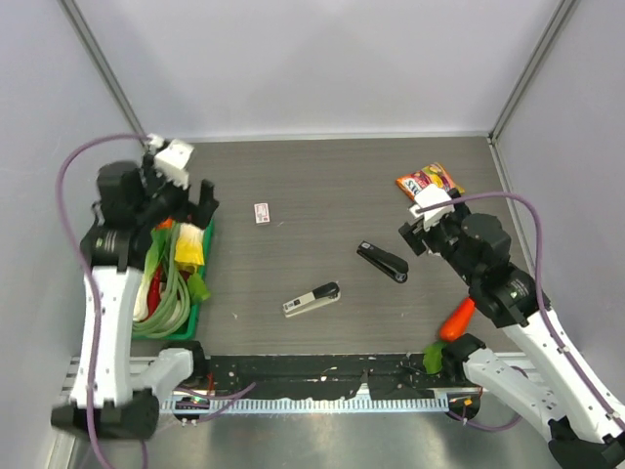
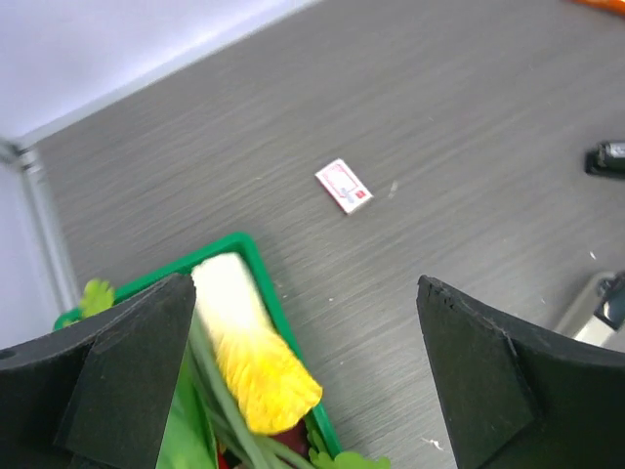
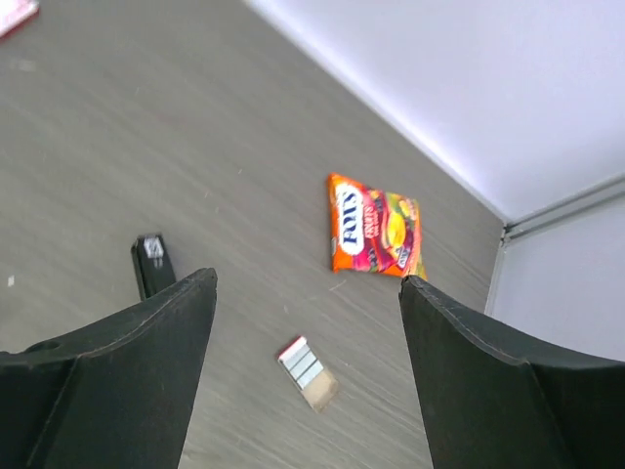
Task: Load the staples into the stapler
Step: Reset both arms
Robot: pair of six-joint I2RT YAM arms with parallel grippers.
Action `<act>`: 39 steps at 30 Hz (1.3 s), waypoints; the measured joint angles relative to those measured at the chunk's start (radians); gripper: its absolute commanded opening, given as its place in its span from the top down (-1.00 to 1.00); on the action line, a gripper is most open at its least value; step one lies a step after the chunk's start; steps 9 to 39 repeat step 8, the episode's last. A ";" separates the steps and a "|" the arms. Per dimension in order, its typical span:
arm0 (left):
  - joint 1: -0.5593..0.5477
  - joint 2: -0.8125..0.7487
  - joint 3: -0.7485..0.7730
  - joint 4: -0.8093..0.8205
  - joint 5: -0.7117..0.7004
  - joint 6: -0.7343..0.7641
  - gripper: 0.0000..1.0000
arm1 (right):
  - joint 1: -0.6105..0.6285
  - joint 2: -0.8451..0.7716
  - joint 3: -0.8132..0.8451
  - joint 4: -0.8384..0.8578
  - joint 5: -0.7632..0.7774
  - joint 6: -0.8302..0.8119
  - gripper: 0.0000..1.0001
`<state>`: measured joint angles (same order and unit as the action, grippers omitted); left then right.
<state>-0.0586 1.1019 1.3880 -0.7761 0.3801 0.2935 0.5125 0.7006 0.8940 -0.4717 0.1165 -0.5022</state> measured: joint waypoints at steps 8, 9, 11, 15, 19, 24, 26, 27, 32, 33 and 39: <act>0.251 -0.273 -0.217 0.177 0.040 -0.187 -0.99 | -0.004 -0.016 0.047 0.146 0.135 0.119 -0.64; 0.251 -0.273 -0.217 0.177 0.040 -0.187 -0.99 | -0.004 -0.016 0.047 0.146 0.135 0.119 -0.64; 0.251 -0.273 -0.217 0.177 0.040 -0.187 -0.99 | -0.004 -0.016 0.047 0.146 0.135 0.119 -0.64; 0.251 -0.273 -0.217 0.177 0.040 -0.187 -0.99 | -0.004 -0.016 0.047 0.146 0.135 0.119 -0.64; 0.251 -0.273 -0.217 0.177 0.040 -0.187 -0.99 | -0.004 -0.016 0.047 0.146 0.135 0.119 -0.64; 0.251 -0.273 -0.217 0.177 0.040 -0.187 -0.99 | -0.004 -0.016 0.047 0.146 0.135 0.119 -0.64; 0.251 -0.273 -0.217 0.177 0.040 -0.187 -0.99 | -0.004 -0.016 0.047 0.146 0.135 0.119 -0.64; 0.251 -0.273 -0.217 0.177 0.040 -0.187 -0.99 | -0.004 -0.016 0.047 0.146 0.135 0.119 -0.64; 0.251 -0.273 -0.217 0.177 0.040 -0.187 -0.99 | -0.004 -0.016 0.047 0.146 0.135 0.119 -0.64; 0.251 -0.273 -0.217 0.177 0.040 -0.187 -0.99 | -0.004 -0.016 0.047 0.146 0.135 0.119 -0.64; 0.251 -0.273 -0.217 0.177 0.040 -0.187 -0.99 | -0.004 -0.016 0.047 0.146 0.135 0.119 -0.64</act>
